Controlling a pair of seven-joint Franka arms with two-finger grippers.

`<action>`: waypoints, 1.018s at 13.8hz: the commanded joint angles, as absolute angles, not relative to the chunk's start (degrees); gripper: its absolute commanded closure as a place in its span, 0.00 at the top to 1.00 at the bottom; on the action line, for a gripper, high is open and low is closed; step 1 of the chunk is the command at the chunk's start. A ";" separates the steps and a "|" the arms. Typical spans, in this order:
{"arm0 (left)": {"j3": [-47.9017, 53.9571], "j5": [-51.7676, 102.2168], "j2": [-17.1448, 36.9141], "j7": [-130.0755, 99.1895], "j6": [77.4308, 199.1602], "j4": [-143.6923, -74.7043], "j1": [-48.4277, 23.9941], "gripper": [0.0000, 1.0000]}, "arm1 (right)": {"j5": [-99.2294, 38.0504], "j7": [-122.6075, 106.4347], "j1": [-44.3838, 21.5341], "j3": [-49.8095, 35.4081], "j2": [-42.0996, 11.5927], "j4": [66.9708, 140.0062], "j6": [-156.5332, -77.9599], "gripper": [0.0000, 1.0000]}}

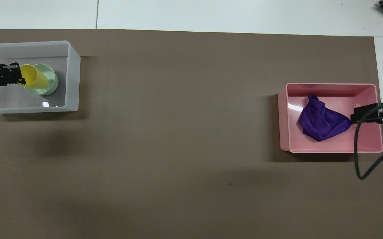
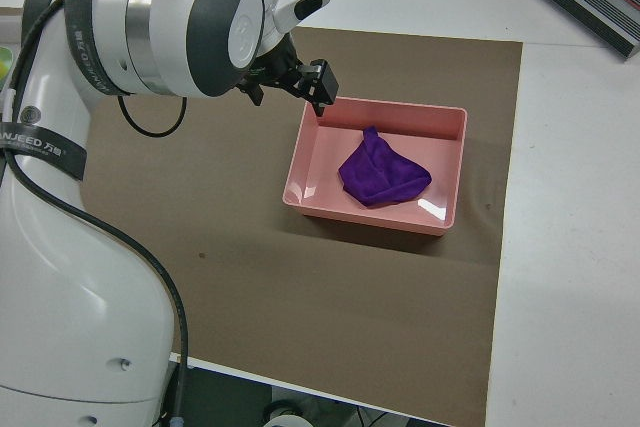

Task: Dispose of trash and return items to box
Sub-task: 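Lower the yellow cup into the green bowl and open the left gripper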

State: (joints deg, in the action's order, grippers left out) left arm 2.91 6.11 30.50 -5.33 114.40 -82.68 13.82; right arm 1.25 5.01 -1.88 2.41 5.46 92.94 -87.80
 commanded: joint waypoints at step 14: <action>3.78 -9.55 13.03 -4.75 89.50 -80.86 4.95 1.00 | 0.44 3.51 -1.41 2.37 6.94 94.66 -88.33 1.00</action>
State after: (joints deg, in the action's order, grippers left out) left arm 4.25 -3.26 17.06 -4.35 94.81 -79.68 9.22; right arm 1.25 5.01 -1.88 2.41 5.46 92.97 -87.80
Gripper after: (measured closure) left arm 0.000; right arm 0.000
